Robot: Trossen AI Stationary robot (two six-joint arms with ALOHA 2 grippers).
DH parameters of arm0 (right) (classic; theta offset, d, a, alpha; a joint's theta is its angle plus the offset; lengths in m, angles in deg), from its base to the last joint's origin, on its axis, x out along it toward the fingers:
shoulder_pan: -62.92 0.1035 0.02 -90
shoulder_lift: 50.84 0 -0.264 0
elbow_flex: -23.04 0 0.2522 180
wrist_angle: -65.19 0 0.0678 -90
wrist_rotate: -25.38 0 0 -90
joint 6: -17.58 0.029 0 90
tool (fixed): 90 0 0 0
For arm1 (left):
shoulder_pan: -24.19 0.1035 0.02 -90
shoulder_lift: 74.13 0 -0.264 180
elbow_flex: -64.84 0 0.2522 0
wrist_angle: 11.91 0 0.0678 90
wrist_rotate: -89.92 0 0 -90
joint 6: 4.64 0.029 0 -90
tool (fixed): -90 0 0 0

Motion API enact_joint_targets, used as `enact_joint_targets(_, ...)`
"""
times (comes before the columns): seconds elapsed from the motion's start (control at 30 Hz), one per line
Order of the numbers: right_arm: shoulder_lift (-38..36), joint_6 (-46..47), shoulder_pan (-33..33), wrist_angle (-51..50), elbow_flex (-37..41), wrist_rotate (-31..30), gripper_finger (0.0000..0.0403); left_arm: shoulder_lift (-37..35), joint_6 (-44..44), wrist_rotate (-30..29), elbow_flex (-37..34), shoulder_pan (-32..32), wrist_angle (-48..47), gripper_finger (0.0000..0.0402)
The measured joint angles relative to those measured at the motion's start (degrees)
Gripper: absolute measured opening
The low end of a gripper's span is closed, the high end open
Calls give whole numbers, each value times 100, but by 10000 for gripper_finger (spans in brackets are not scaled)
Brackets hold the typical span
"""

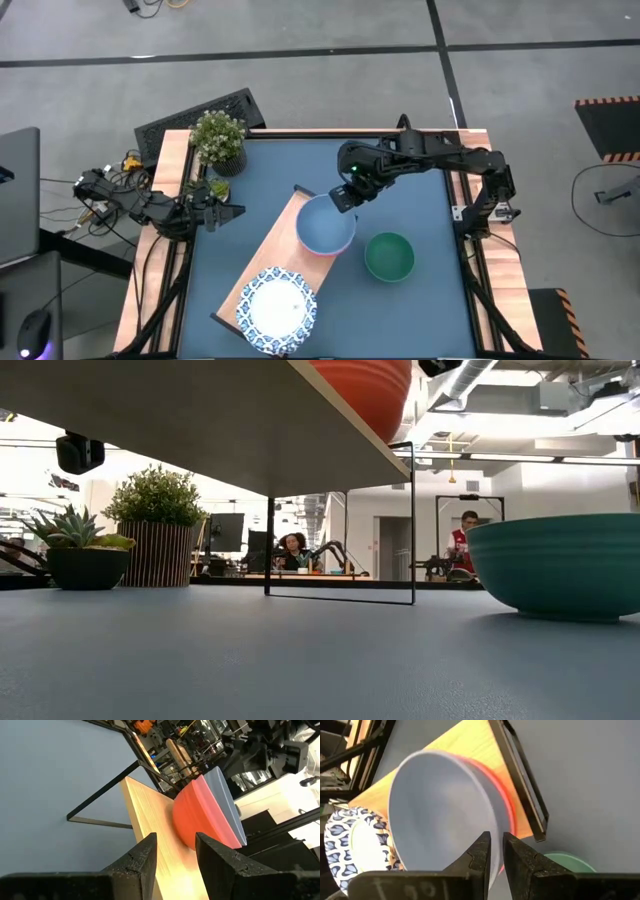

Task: Place and stack bowls onto a shelf
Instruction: Stack the blue bowl on top of the pink bowl on the shelf, then stack the green bowl on top of blue bowl on the shelf

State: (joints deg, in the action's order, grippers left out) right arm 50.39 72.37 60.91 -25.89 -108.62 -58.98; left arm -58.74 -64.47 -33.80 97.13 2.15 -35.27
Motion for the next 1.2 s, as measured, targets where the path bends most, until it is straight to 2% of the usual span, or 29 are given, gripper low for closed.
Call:
enact_joint_targets(0.33,-4,-286,-342,442,-10,-269,77,0,15,-3,-1,0,-4,121)
enact_joint_targets(0.43,2,-371,-366,-68,-240,-297,77,0,2,-3,-1,0,-3,121)
enact_joint_targets(0.53,-15,-253,-180,-1180,-499,-721,77,-2,-51,8,-1,0,-3,121)
enact_joint_targets(0.6,-42,-108,4,-1263,-444,-1155,78,-2,-68,8,-1,0,-2,121)
enact_joint_targets(0.7,-286,171,257,-1264,-185,-1401,78,-2,-94,8,1,0,-4,121)
enact_joint_targets(0.77,-485,452,444,-1260,152,-1658,78,-2,-94,12,-1,0,0,121)
enact_joint_targets(0.93,-1047,1457,917,-1237,1639,-1663,80,0,-128,12,1,0,-13,121)
enact_joint_targets(1.07,-1634,2304,1287,-1174,2999,-1164,100,-2,-129,14,1,0,-9,121)
enact_joint_targets(1.2,-2033,3161,1634,-1093,4176,-741,146,-2,-129,30,1,0,-7,121)
